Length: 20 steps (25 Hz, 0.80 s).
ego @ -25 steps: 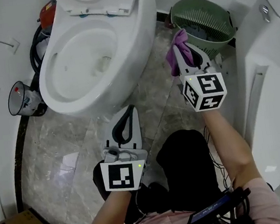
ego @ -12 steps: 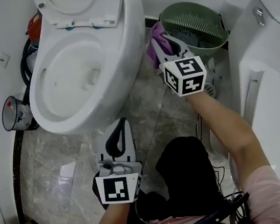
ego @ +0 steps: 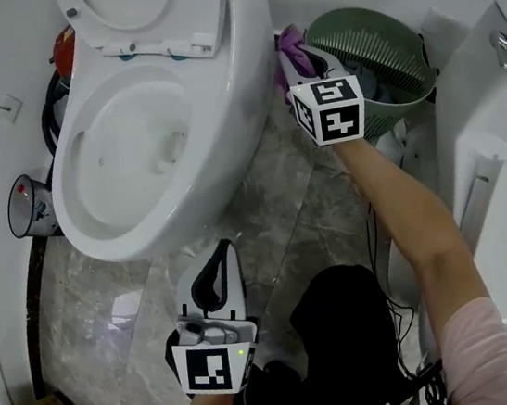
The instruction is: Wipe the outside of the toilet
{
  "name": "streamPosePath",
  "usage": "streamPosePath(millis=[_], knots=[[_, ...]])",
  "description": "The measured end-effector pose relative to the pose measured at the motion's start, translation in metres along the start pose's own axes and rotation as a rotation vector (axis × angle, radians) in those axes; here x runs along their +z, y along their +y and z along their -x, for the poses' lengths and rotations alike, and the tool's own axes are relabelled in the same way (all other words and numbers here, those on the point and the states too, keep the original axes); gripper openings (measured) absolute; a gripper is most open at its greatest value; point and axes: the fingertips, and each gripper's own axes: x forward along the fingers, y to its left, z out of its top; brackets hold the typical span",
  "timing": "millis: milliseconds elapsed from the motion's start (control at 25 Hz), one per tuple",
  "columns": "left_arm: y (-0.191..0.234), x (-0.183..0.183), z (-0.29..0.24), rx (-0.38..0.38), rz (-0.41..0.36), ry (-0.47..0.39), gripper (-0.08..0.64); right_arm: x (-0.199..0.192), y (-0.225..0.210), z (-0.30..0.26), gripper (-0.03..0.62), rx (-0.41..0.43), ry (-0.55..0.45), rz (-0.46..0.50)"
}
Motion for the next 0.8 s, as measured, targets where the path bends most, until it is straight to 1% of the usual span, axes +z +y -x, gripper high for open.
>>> streamPosePath(millis=[120, 240, 320, 440, 560, 680, 800], knots=[[0.001, -0.004, -0.002, 0.009, 0.011, 0.015, 0.009, -0.007, -0.008, -0.014, 0.064, 0.003, 0.02, -0.009], [0.002, -0.007, -0.006, 0.007, 0.013, 0.017, 0.009, -0.011, -0.012, -0.026, 0.064, 0.023, 0.022, -0.03], [0.002, -0.012, -0.007, 0.006, 0.017, 0.035, 0.009, -0.012, -0.011, -0.032, 0.064, 0.055, 0.017, -0.04], [0.003, -0.021, -0.006, 0.01, 0.03, 0.071, 0.009, -0.015, -0.004, -0.04, 0.068, 0.128, 0.016, -0.04], [0.007, -0.019, -0.006, 0.016, 0.018, 0.041, 0.009, -0.016, 0.005, -0.045, 0.067, 0.182, 0.021, -0.051], [0.009, -0.021, -0.004, 0.024, 0.019, 0.049, 0.008, -0.017, 0.009, -0.047, 0.063, 0.198, 0.023, -0.067], [0.009, -0.029, 0.002, 0.033, 0.03, 0.088, 0.009, -0.018, 0.011, -0.044, 0.061, 0.206, 0.025, -0.077]])
